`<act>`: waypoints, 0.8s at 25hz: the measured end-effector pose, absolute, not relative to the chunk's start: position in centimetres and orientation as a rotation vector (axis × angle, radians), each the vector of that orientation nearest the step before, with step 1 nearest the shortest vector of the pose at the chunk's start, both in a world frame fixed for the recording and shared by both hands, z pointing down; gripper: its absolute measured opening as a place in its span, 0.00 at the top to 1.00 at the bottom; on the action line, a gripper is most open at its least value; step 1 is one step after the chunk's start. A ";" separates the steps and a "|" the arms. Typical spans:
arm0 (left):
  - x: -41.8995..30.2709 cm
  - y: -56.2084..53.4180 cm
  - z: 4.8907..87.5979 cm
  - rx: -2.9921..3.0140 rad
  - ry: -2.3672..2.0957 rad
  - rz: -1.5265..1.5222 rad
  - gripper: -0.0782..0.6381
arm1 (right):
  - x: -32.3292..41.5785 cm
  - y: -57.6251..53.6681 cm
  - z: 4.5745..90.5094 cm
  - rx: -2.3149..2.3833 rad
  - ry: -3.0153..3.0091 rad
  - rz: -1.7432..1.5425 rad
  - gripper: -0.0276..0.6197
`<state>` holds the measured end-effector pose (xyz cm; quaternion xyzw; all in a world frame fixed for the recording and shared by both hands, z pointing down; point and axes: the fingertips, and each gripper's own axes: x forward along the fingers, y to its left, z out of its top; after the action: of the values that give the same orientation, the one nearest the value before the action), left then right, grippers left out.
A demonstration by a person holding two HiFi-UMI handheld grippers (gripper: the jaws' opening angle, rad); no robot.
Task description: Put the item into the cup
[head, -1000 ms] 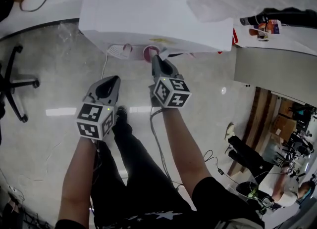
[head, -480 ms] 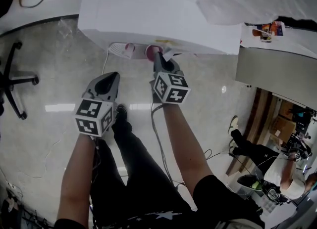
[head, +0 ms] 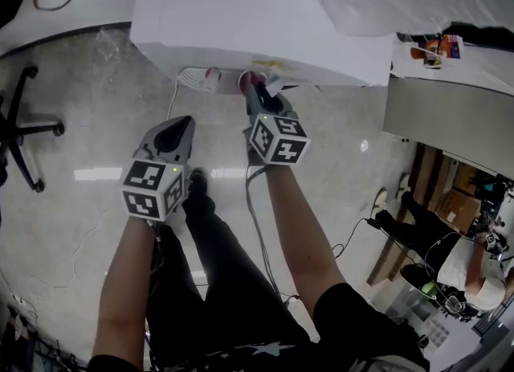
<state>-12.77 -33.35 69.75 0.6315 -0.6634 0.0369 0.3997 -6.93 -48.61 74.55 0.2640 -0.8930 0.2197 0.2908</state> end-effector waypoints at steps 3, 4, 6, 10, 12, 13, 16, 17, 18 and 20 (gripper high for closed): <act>-12.7 -33.0 69.5 1.599 -1.679 0.094 0.88 | -6.7 -48.3 74.1 0.712 -2.386 0.576 0.84; -12.6 -32.9 69.4 1.601 -1.679 0.097 0.88 | -6.6 -48.2 73.9 0.716 -2.387 0.575 0.84; -12.5 -32.7 69.0 1.605 -1.681 0.102 0.88 | -6.2 -47.9 73.5 0.722 -2.390 0.574 0.84; -12.4 -31.7 68.2 1.618 -1.681 0.101 0.88 | -5.7 -47.0 72.6 0.747 -2.397 0.583 0.84; -12.5 -30.9 67.7 1.626 -1.677 0.097 0.88 | -5.5 -46.3 71.8 0.764 -2.400 0.585 0.84; -12.6 -30.5 67.5 1.629 -1.674 0.095 0.88 | -5.4 -45.8 71.4 0.772 -2.402 0.584 0.84; -12.8 -29.5 66.5 1.652 -1.664 0.092 0.88 | -5.0 -44.5 69.6 0.796 -2.416 0.569 0.84; -12.8 -29.1 66.0 1.663 -1.661 0.093 0.88 | -4.8 -44.0 68.9 0.804 -2.423 0.565 0.84; -12.8 -28.7 65.4 1.675 -1.657 0.096 0.88 | -4.6 -43.5 68.2 0.813 -2.429 0.563 0.85; -12.6 -27.7 64.2 1.707 -1.646 0.106 0.88 | -4.3 -42.4 66.8 0.837 -2.438 0.567 0.85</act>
<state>-12.62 -27.74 64.15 0.6667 -0.6430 0.0414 0.3745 -4.29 -42.38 66.82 0.3072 -0.8947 0.2081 0.2486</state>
